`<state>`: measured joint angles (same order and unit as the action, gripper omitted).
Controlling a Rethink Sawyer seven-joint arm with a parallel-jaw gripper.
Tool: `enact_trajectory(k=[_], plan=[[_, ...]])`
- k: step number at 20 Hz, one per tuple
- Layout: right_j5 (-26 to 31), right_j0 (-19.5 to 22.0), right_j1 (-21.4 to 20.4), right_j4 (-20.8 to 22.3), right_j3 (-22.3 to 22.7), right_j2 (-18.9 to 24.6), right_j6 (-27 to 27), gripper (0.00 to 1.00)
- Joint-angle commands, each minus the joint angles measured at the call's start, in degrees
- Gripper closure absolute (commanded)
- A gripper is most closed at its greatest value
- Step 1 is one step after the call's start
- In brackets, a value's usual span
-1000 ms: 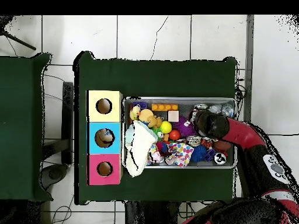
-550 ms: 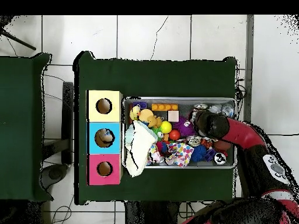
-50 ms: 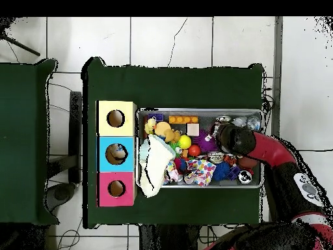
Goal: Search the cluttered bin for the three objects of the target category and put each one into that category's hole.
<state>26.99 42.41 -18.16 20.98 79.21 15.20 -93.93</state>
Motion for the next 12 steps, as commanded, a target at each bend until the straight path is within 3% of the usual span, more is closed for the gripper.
enact_trajectory(k=[1,7,12], plan=[[1.54,2.44,-2.99,1.60,6.49,-3.48,-3.00,1.00],[-0.43,5.51,-5.62,3.11,12.58,-4.84,-2.37,1.00],[-3.89,7.92,-8.32,7.19,18.26,-5.17,0.64,1.00]])
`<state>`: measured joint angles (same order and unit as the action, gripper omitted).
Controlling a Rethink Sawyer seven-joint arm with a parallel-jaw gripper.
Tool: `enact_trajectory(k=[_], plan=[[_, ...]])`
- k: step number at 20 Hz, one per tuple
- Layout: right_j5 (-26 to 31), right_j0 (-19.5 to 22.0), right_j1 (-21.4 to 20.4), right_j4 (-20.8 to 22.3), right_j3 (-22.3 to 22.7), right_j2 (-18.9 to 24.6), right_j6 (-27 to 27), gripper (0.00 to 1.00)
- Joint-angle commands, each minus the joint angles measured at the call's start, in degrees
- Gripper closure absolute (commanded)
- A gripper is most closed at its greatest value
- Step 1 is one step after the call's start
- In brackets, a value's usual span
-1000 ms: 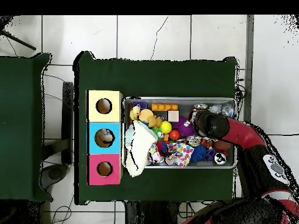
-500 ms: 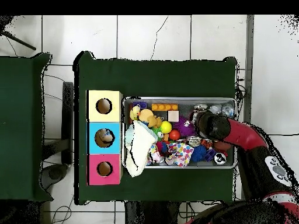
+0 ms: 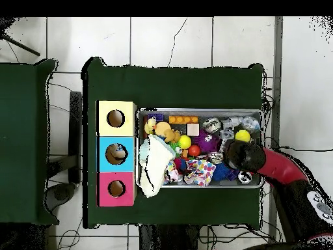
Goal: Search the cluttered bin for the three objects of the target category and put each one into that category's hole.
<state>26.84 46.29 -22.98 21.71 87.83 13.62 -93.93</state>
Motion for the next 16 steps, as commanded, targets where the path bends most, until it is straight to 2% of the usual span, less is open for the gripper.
enact_trajectory(k=[1,3,5,7,8,11,12,14,16], plan=[[-5.29,4.79,-3.55,7.42,10.76,-3.69,0.63,1.00],[-8.85,6.62,-4.29,9.62,13.27,-3.65,0.49,1.00],[-9.61,7.00,-7.12,10.29,15.77,-4.69,-0.39,1.00],[-10.80,6.06,-9.16,10.59,17.75,-6.52,-2.49,1.00],[-11.67,4.80,-8.90,10.75,17.98,-7.99,-3.97,1.00],[-13.79,-1.53,-2.65,10.99,14.18,-13.64,-8.39,1.00],[-12.01,-3.18,-0.04,10.37,12.11,-14.83,-8.55,1.00],[-13.09,-4.69,3.57,8.88,9.92,-15.29,-8.83,1.00],[-14.86,-4.63,5.52,7.42,8.98,-13.80,-8.01,1.00]])
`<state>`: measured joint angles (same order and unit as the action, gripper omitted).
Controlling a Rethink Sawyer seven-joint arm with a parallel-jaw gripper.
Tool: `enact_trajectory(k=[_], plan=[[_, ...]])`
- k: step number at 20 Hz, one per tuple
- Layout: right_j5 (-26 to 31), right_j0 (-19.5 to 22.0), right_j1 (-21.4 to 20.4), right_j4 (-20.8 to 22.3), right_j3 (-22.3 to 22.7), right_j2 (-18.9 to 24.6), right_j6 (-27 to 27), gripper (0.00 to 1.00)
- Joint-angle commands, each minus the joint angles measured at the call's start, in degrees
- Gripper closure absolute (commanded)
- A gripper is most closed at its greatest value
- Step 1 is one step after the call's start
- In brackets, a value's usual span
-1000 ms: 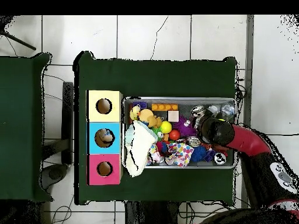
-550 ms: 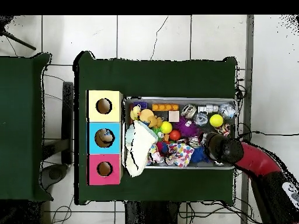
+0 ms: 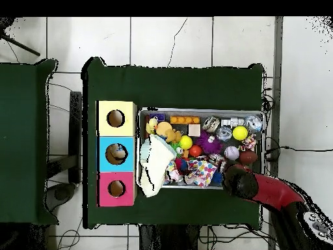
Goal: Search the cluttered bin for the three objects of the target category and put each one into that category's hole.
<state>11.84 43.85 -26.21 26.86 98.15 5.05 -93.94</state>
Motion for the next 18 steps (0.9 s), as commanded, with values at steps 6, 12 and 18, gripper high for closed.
enact_trajectory(k=[6,12,18], plan=[[-3.59,-5.06,9.37,0.69,-0.24,-7.87,-10.26,1.00],[-3.04,-1.73,8.79,0.98,0.80,-4.59,-6.00,0.00],[-0.12,-3.29,5.18,-1.64,1.79,-4.57,-7.15,0.00]])
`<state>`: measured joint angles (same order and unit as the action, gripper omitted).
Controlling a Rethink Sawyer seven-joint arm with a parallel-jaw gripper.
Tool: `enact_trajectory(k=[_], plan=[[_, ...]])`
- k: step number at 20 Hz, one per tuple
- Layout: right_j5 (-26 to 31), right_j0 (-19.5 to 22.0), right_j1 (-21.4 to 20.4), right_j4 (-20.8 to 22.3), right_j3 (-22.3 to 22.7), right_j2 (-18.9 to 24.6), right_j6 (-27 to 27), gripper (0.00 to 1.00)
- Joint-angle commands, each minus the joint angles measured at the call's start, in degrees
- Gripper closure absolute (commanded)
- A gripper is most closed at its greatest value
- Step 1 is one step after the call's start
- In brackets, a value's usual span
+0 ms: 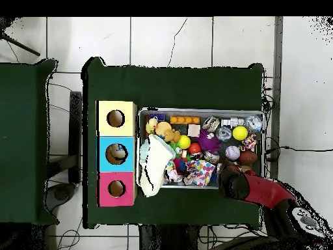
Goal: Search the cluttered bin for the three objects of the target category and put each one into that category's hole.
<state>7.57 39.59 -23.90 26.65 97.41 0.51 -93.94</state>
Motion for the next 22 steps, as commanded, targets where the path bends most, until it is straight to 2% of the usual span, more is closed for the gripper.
enact_trajectory(k=[1,8,13,16,22], plan=[[4.50,0.64,1.70,-1.71,3.54,-0.23,-7.46,0.00],[11.27,-1.71,-8.94,-5.21,9.33,-0.40,-6.97,0.00],[22.11,-4.44,-17.18,-8.40,9.88,-0.99,-4.56,0.00],[24.47,-5.20,-18.47,-9.23,9.57,-1.04,-4.97,0.00],[22.93,-5.36,-14.09,-10.21,6.69,0.75,-7.00,0.00]])
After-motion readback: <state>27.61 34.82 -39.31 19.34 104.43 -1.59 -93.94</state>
